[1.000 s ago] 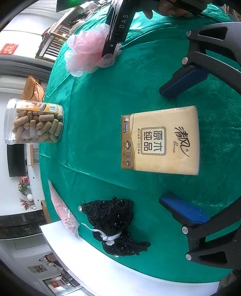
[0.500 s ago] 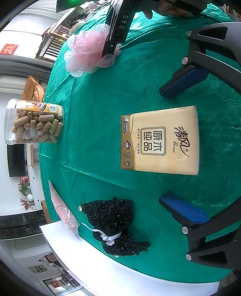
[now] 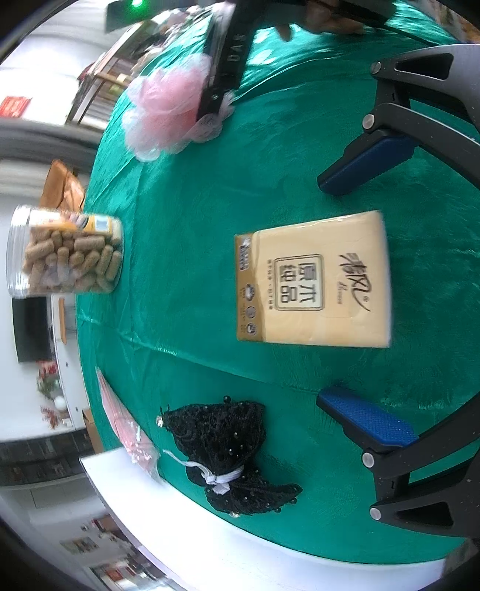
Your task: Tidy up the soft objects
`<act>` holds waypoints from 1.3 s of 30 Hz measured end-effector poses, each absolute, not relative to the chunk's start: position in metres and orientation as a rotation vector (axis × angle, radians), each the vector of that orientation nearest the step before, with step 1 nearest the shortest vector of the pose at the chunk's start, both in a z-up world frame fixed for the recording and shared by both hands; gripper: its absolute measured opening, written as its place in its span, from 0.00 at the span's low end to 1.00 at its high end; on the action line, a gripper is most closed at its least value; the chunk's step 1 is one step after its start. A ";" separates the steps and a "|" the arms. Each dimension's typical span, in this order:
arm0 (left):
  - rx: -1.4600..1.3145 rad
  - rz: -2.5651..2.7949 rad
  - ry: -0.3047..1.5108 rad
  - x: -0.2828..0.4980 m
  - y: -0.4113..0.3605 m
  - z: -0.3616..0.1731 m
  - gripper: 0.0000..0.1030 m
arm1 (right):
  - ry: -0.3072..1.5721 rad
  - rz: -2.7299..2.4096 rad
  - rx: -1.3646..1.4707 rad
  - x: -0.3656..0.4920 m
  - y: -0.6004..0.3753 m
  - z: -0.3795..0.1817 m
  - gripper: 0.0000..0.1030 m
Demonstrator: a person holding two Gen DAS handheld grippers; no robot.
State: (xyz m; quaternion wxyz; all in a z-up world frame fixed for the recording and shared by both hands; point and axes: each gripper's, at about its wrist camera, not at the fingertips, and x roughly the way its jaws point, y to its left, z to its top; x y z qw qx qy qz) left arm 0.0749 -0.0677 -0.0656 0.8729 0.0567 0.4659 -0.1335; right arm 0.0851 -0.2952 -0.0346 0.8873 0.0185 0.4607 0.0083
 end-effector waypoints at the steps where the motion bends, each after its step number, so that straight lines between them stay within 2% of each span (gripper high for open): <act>1: 0.123 -0.286 0.975 0.074 -0.067 -0.066 1.00 | 0.983 0.030 0.035 0.086 -0.296 -0.033 0.81; 4: 0.110 -0.259 0.978 0.071 -0.061 -0.064 1.00 | 1.028 0.104 0.063 0.085 -0.302 -0.025 0.80; 10: -0.009 -0.268 0.941 0.079 -0.041 -0.056 1.00 | 0.975 0.139 -0.116 0.091 -0.281 -0.002 0.80; 13: -0.051 -0.280 0.956 0.080 -0.034 -0.059 0.90 | 0.997 0.181 -0.167 0.106 -0.265 -0.008 0.79; 14: -0.060 -0.285 0.951 0.080 -0.032 -0.057 0.77 | 1.007 0.186 -0.180 0.110 -0.261 -0.012 0.77; 15: -0.062 -0.284 0.944 0.079 -0.030 -0.056 0.59 | 1.013 0.189 -0.172 0.113 -0.260 -0.015 0.70; 16: -0.061 -0.279 0.937 0.078 -0.029 -0.055 0.51 | 1.020 0.189 -0.157 0.115 -0.260 -0.016 0.28; 17: -0.080 -0.286 0.938 0.078 -0.025 -0.054 0.52 | 1.039 0.184 -0.134 0.116 -0.262 -0.017 0.18; 24: -0.183 -0.333 0.842 0.064 -0.013 -0.030 0.51 | 0.957 0.210 -0.043 0.088 -0.274 0.023 0.19; 28: -0.253 -0.339 0.762 0.048 0.013 0.007 0.51 | 0.880 0.291 -0.080 0.077 -0.249 0.066 0.19; 34: -0.307 -0.133 0.604 0.040 0.127 0.078 0.51 | 0.760 0.547 -0.114 0.096 -0.130 0.134 0.20; 37: -0.311 0.012 0.602 0.045 0.188 0.089 0.52 | 0.735 0.702 -0.094 0.105 -0.049 0.154 0.21; 39: -0.298 0.120 0.610 0.048 0.231 0.092 0.55 | 0.751 0.813 -0.064 0.110 0.009 0.159 0.24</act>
